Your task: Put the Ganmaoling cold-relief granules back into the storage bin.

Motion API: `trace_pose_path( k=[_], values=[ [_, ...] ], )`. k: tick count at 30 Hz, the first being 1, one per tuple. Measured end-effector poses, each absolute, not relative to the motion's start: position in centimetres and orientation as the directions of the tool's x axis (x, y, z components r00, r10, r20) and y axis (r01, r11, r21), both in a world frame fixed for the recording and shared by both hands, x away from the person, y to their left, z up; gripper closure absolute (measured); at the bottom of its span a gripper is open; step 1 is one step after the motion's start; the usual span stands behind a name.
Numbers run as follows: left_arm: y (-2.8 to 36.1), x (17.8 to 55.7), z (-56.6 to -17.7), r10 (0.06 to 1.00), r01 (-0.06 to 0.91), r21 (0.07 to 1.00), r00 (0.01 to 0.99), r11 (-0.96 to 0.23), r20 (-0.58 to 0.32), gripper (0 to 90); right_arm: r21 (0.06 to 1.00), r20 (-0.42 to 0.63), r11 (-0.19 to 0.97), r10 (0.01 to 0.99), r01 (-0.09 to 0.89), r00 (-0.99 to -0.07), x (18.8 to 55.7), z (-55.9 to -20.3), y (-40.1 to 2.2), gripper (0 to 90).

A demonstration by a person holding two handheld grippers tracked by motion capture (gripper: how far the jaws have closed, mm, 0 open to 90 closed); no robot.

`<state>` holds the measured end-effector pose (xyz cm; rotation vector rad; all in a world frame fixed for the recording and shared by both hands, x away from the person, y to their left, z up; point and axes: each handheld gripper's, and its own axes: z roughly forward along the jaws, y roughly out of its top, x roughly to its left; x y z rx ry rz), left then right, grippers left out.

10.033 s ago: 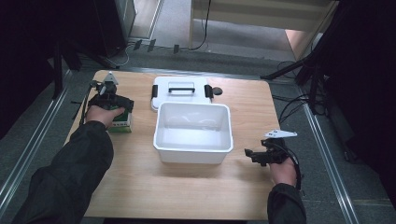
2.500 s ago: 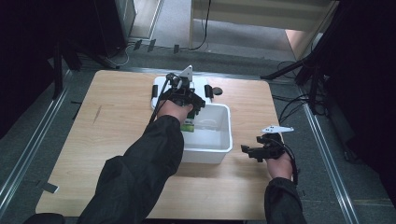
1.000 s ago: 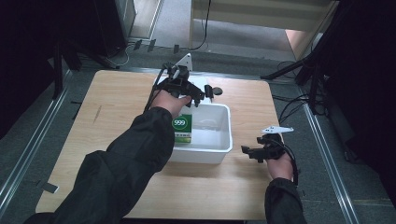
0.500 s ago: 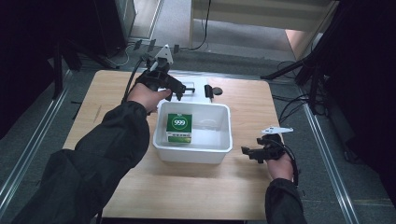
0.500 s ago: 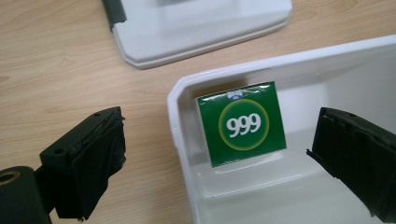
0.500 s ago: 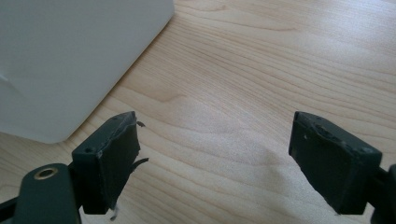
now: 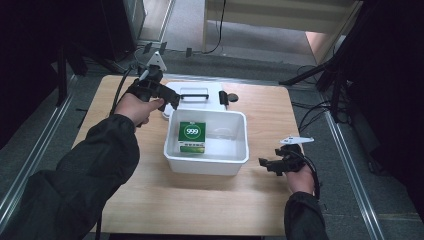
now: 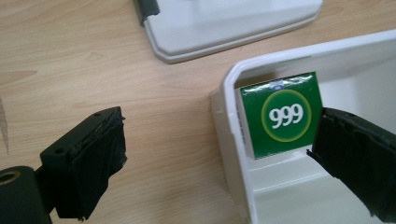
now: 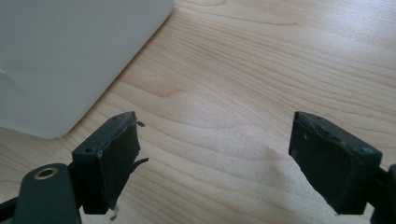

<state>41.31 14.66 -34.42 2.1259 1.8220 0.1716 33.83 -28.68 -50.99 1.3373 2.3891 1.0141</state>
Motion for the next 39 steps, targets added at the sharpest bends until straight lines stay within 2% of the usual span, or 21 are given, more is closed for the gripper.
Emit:
trace_pose_path(
  k=[15,19,27,33,39],
  values=[
    [20.4,40.1,-37.3,0.973,0.932,0.359,0.133,-0.057,-0.191,4.7,0.665,0.143,0.326,0.827,0.672,-0.543,33.2,-51.0,-29.3,16.2],
    [22.0,39.6,-39.6,0.977,0.940,0.338,0.100,-0.031,-0.187,5.0,0.665,0.144,0.321,0.831,0.674,-0.538,33.1,-51.0,-29.4,16.2],
    [23.4,38.6,-42.2,0.980,0.947,0.321,0.088,-0.026,-0.180,5.0,0.660,0.138,0.328,0.832,0.676,-0.538,33.0,-51.0,-29.3,16.2],
    [24.8,37.7,-45.3,0.979,0.943,0.332,0.080,-0.013,-0.186,5.7,0.656,0.137,0.328,0.834,0.679,-0.535,32.9,-51.0,-29.2,16.1],
    [25.5,36.9,-46.5,0.977,0.935,0.354,0.091,-0.017,-0.192,7.0,0.654,0.133,0.332,0.834,0.680,-0.535,32.9,-51.1,-29.2,16.2]
  ],
)
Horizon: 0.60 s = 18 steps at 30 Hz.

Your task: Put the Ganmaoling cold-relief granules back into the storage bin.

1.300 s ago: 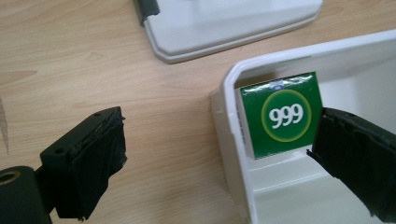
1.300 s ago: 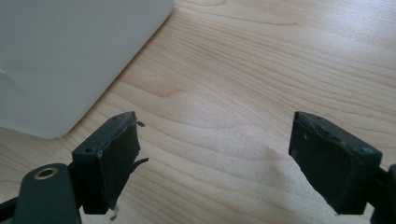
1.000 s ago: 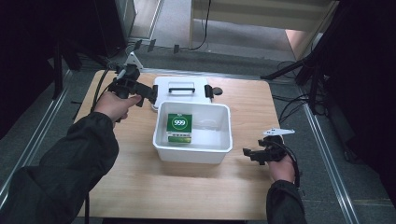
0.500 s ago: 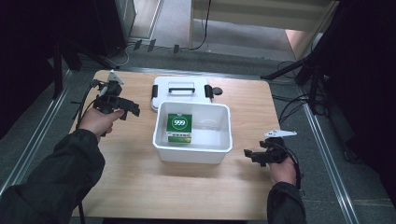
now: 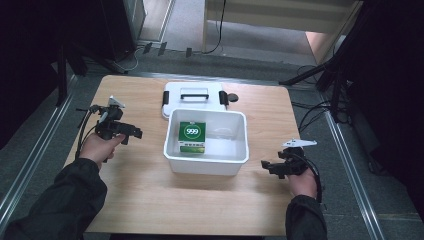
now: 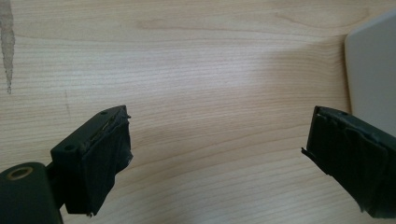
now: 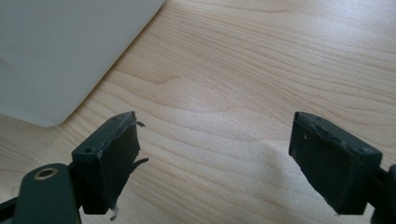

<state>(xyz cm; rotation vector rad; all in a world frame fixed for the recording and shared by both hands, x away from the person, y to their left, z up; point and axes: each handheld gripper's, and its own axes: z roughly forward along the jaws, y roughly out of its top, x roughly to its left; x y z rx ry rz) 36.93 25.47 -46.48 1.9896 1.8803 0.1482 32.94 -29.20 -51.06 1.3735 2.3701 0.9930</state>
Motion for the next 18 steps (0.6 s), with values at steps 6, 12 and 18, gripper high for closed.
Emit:
trace_pose_path(
  k=[6,12,18],
  values=[
    [26.3,35.7,-48.0,0.980,0.921,0.389,0.095,-0.019,-0.175,7.0,0.651,0.129,0.340,0.831,0.679,-0.541,32.9,-51.1,-29.1,16.1],
    [26.5,35.1,-48.3,0.979,0.918,0.396,0.107,-0.031,-0.172,7.0,0.653,0.133,0.338,0.830,0.678,-0.542,33.0,-51.1,-29.0,16.1],
    [26.4,34.4,-48.7,0.977,0.908,0.414,0.141,-0.063,-0.162,7.0,0.660,0.134,0.336,0.827,0.672,-0.546,33.0,-51.1,-28.9,16.1]
  ],
)
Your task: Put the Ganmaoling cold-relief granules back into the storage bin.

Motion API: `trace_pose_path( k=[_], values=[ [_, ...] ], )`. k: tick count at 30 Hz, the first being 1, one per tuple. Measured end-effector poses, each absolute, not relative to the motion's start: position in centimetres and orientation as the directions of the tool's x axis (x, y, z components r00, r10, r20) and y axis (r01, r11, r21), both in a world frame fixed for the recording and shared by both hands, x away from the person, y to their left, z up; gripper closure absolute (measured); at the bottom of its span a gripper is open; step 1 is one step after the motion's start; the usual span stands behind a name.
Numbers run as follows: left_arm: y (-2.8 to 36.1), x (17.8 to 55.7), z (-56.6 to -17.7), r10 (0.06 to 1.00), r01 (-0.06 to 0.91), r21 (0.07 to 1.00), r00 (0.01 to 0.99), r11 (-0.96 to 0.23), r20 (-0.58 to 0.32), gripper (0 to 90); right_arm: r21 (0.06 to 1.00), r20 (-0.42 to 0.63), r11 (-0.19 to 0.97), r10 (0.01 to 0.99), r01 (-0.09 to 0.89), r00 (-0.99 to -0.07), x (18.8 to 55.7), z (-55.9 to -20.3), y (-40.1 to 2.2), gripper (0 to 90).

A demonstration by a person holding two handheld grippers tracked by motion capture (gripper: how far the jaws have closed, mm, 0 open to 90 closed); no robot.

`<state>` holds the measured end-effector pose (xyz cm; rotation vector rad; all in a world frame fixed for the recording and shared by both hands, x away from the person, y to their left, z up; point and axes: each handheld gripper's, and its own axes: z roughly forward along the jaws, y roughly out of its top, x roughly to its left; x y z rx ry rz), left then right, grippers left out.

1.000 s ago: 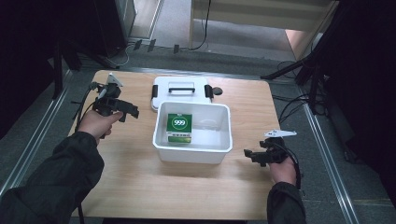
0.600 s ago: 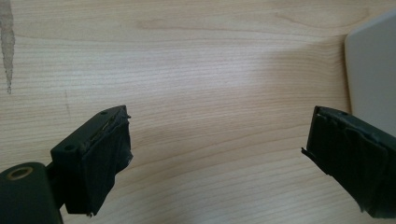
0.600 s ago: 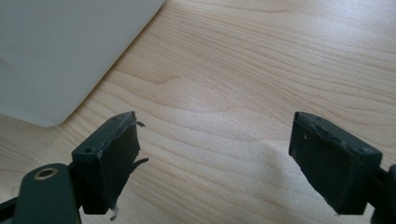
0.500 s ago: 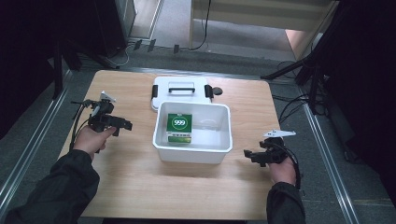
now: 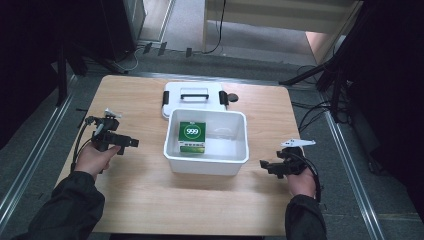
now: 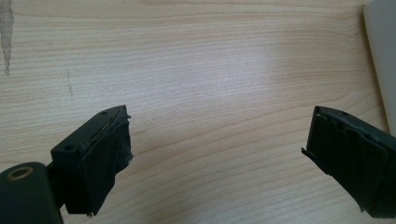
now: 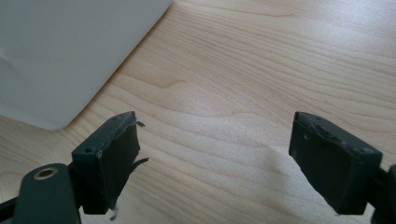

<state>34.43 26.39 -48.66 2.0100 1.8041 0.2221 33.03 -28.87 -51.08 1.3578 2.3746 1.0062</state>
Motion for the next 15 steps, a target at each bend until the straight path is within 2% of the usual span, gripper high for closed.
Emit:
trace_pose_path(
  k=[8,15],
  values=[
    [26.9,34.3,-49.1,0.980,0.906,0.422,0.118,-0.042,-0.157,7.0,0.662,0.138,0.335,0.825,0.671,-0.548,33.1,-51.1,-28.9,16.1],
    [26.7,34.1,-49.9,0.986,0.904,0.418,0.137,-0.086,-0.094,7.0,0.661,0.136,0.338,0.824,0.670,-0.550,33.3,-51.1,-28.9,16.2]
  ],
)
